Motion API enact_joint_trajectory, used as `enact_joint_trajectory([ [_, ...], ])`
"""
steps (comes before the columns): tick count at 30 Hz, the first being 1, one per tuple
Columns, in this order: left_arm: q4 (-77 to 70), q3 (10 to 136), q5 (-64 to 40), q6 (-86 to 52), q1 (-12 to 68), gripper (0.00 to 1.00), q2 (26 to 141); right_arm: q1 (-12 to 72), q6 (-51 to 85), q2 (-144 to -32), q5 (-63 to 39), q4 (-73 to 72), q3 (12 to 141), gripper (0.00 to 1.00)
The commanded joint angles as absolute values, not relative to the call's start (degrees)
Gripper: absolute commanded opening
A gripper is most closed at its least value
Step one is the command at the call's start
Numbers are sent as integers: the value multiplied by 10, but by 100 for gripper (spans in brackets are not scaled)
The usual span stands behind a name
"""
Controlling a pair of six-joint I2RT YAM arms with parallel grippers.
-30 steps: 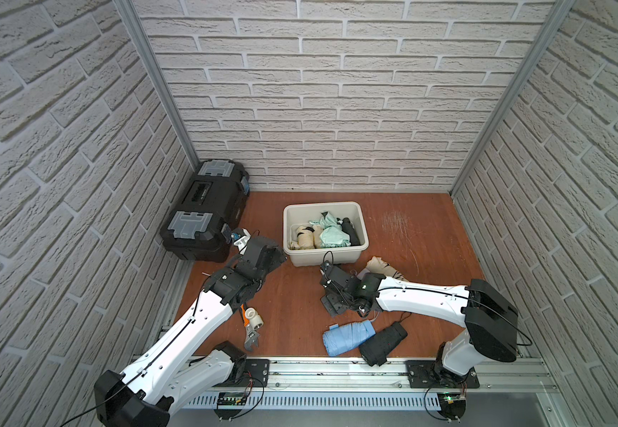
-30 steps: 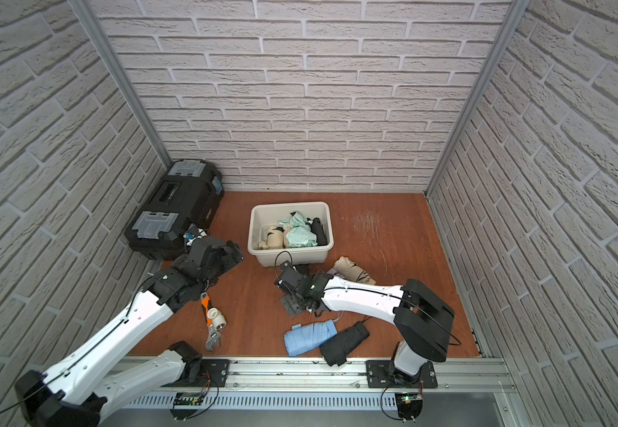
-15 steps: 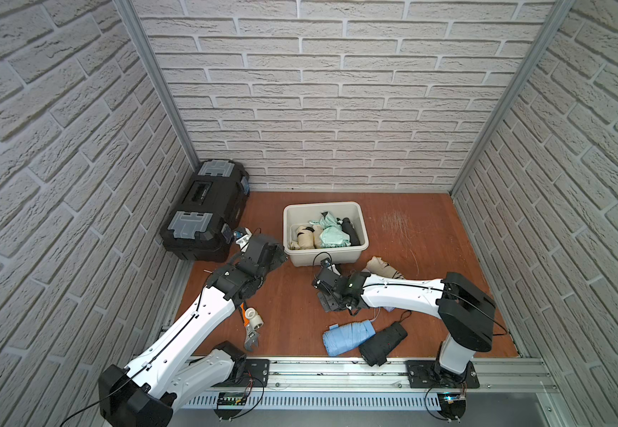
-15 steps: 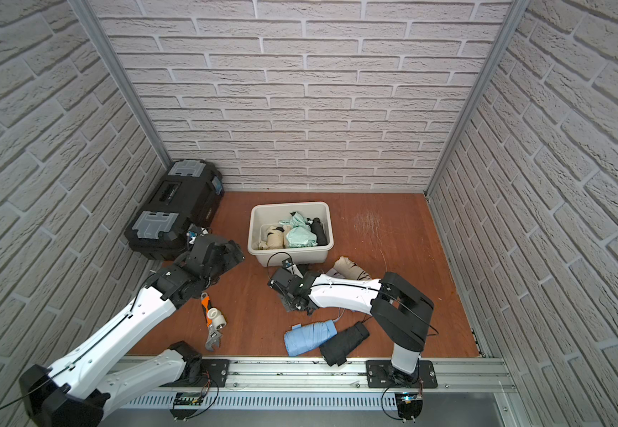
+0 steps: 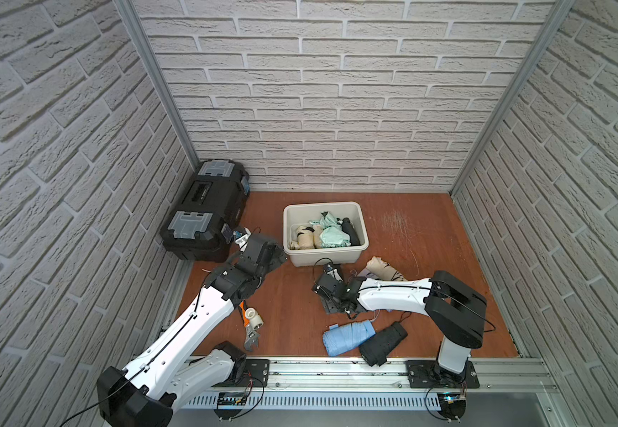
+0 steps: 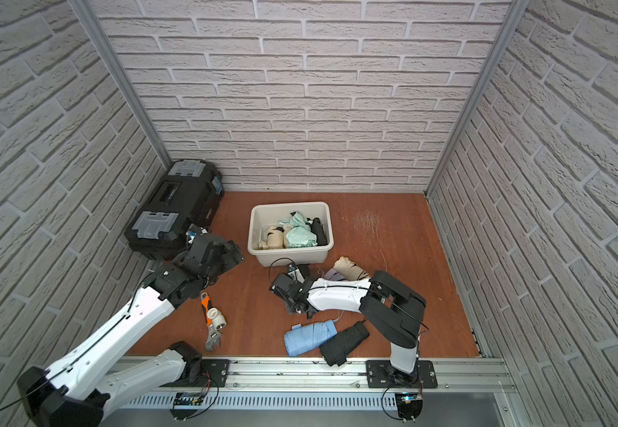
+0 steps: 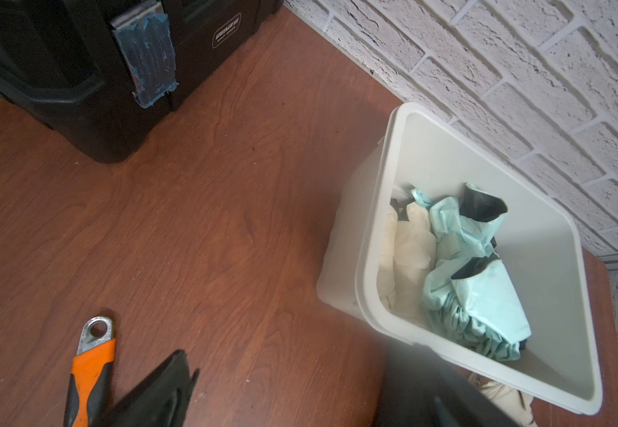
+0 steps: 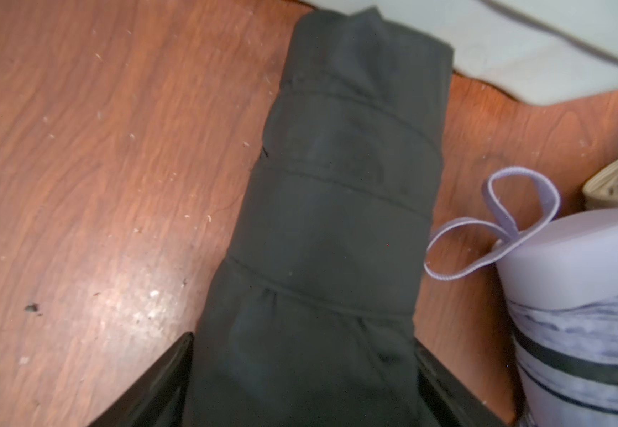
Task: Put the umbrella into the storage box
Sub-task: Pick up the umbrella from the center of the board.
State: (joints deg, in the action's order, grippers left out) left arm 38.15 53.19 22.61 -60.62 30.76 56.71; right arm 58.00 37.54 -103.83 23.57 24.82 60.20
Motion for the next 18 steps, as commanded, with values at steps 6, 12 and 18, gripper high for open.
enact_joint_trajectory([
  [6, 374, 527, 224, -603, 303, 95, 558, 591, 378, -984, 244, 249, 541, 73],
  [12, 374, 528, 224, -605, 303, 95, 559, 591, 395, -1008, 246, 247, 571, 84],
  [18, 382, 530, 223, -604, 303, 95, 560, 591, 402, -1028, 245, 229, 575, 80],
])
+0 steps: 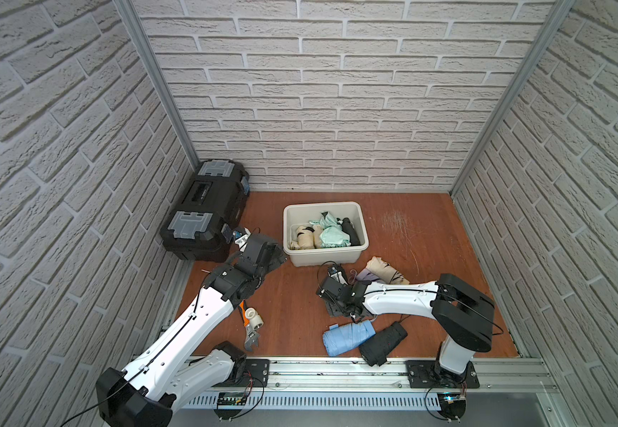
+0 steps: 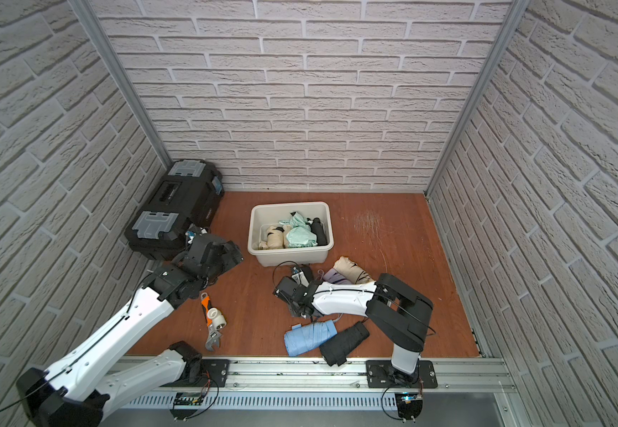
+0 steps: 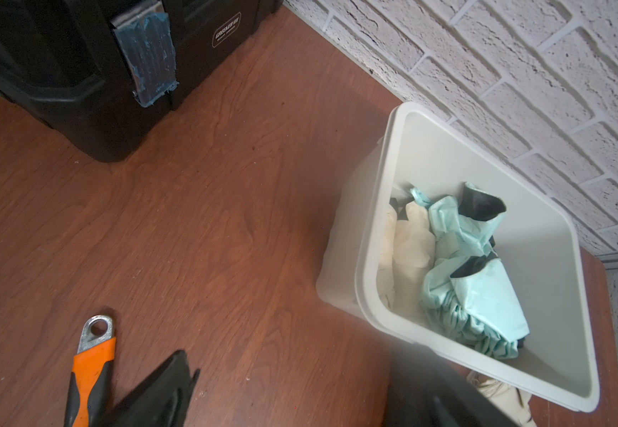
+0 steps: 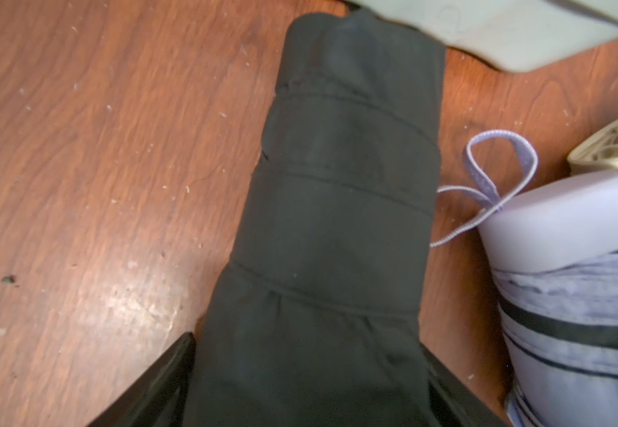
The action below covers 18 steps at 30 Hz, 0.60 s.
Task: Put the umbrella into the storage box
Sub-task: Pick up the umbrella from the center of the board.
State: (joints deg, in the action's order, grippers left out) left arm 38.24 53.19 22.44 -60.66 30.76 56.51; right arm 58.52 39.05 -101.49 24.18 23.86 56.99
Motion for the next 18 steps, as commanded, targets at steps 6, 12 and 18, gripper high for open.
enact_joint_trajectory([
  [6, 372, 528, 220, -603, 303, 95, 572, 591, 405, -1020, 243, 223, 557, 61],
  [12, 365, 525, 217, -604, 303, 95, 573, 591, 413, -971, 227, 236, 542, 46],
  [18, 361, 521, 217, -605, 303, 95, 566, 591, 420, -912, 185, 264, 532, 43],
])
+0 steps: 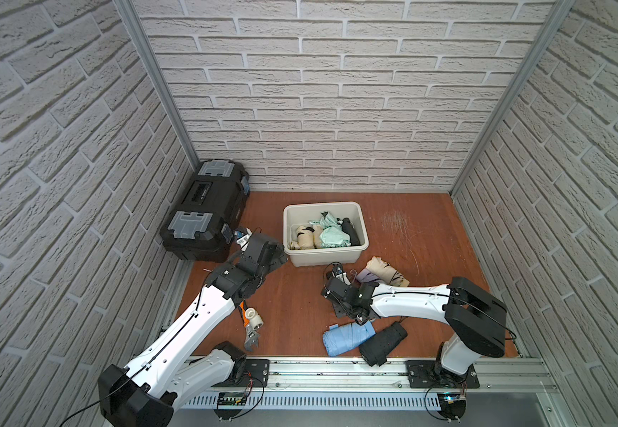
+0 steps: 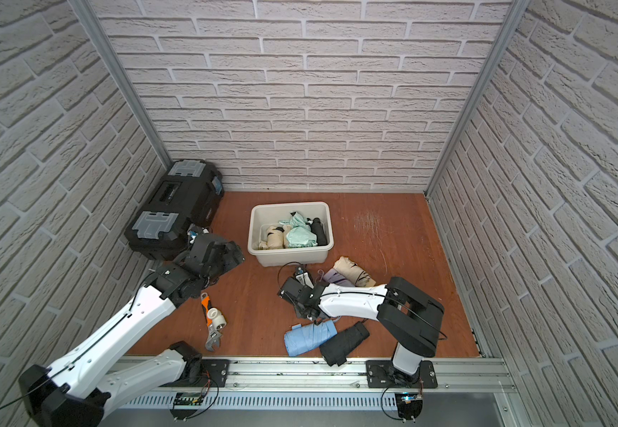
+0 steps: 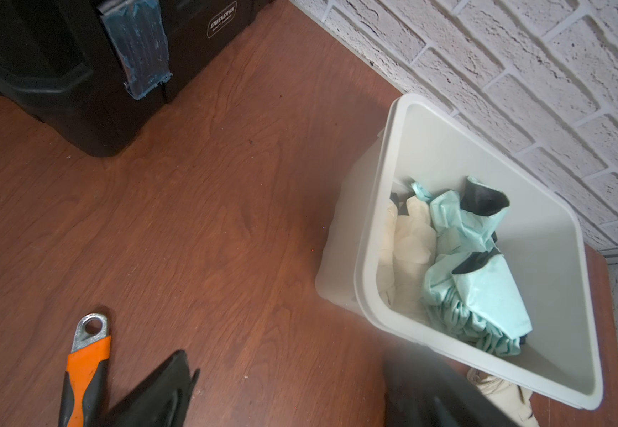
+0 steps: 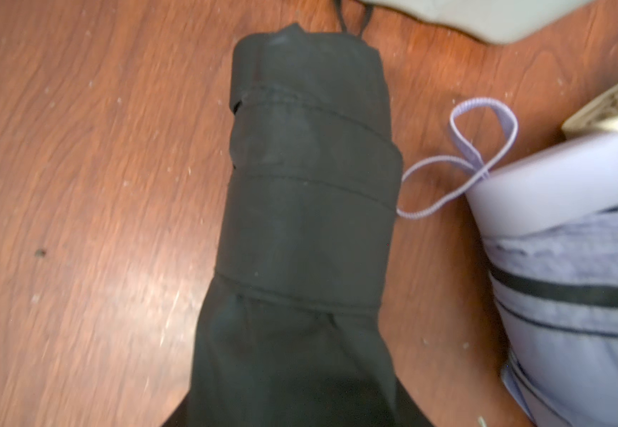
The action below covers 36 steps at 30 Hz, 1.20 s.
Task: Put the umbrella into the storage box
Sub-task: Pick up the umbrella from the center of the board.
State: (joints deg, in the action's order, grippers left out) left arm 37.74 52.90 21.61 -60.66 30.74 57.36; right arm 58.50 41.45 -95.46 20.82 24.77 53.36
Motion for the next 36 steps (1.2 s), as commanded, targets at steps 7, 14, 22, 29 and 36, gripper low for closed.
enact_joint_trajectory([
  [7, 343, 518, 217, -605, 303, 95, 572, 590, 410, -833, 111, 318, 506, 41],
  [14, 311, 519, 207, -607, 296, 95, 599, 590, 378, -748, 51, 376, 503, 40],
  [22, 305, 542, 190, -605, 274, 95, 630, 590, 342, -689, -23, 418, 533, 38],
  [29, 304, 549, 138, -599, 229, 91, 645, 582, 327, -663, -44, 418, 596, 35],
  [36, 268, 555, 63, -568, 192, 83, 655, 540, 317, -684, -80, 412, 690, 34],
])
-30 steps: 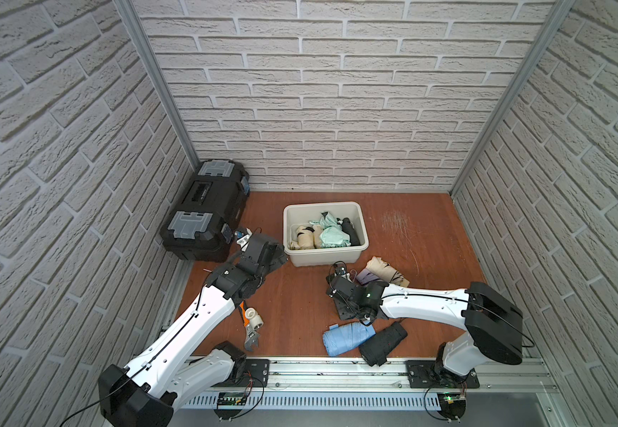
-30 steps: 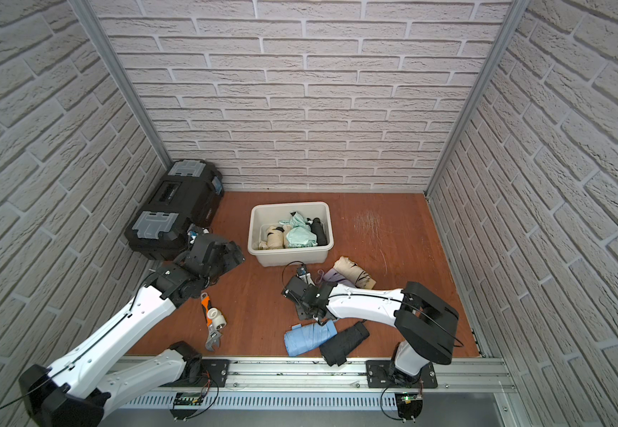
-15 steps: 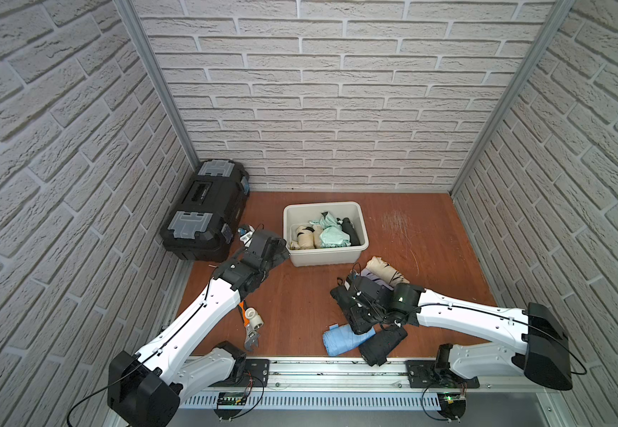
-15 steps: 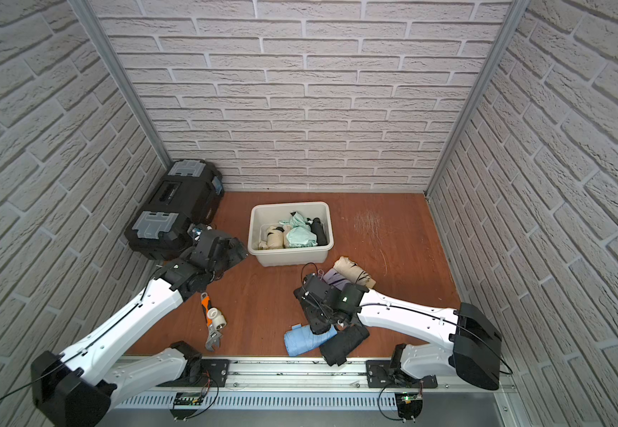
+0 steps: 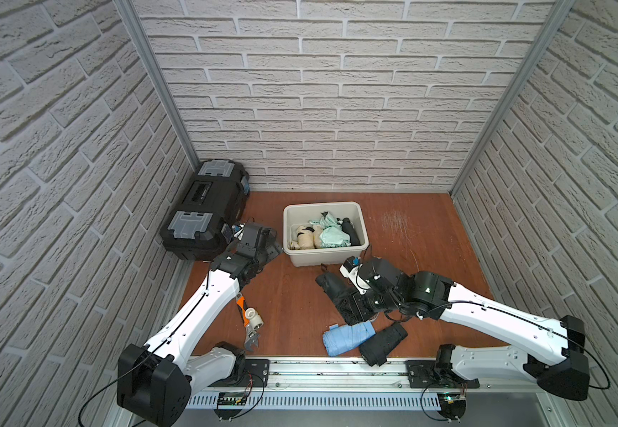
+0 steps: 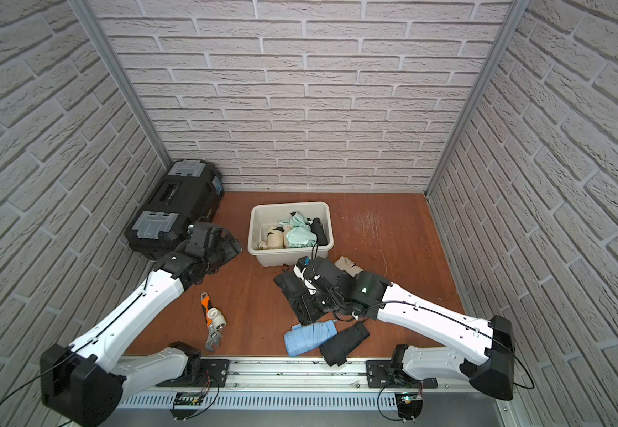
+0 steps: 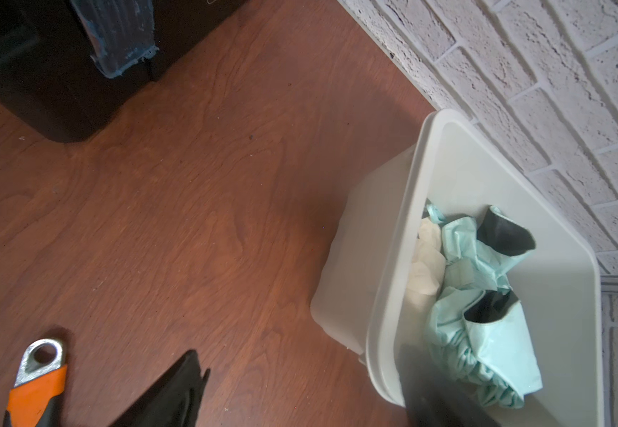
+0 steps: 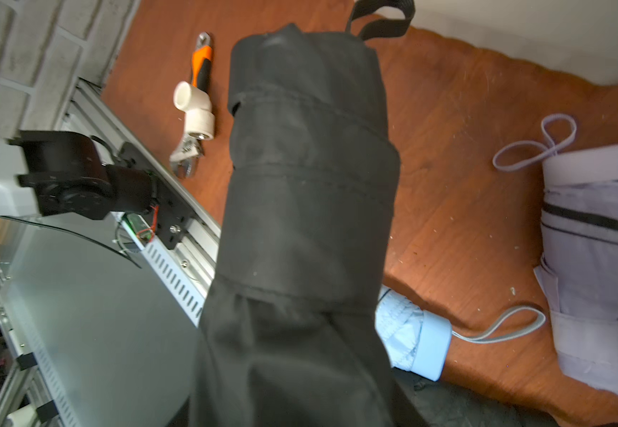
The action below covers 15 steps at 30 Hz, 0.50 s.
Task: Put the umbrella into the storage box
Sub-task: Pick up the umbrella from the center of the board, then place the umbrella in the storage box.
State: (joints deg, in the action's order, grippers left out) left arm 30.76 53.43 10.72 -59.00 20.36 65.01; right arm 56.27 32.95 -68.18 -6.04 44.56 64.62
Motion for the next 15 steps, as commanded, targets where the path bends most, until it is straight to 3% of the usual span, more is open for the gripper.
enact_joint_trajectory([
  [1, 261, 555, 53, -565, 186, 82, 657, 530, 319, -690, -84, 409, 702, 34],
  [15, 199, 585, -79, -510, 138, 66, 741, 432, 398, -896, -118, 330, 884, 34],
])
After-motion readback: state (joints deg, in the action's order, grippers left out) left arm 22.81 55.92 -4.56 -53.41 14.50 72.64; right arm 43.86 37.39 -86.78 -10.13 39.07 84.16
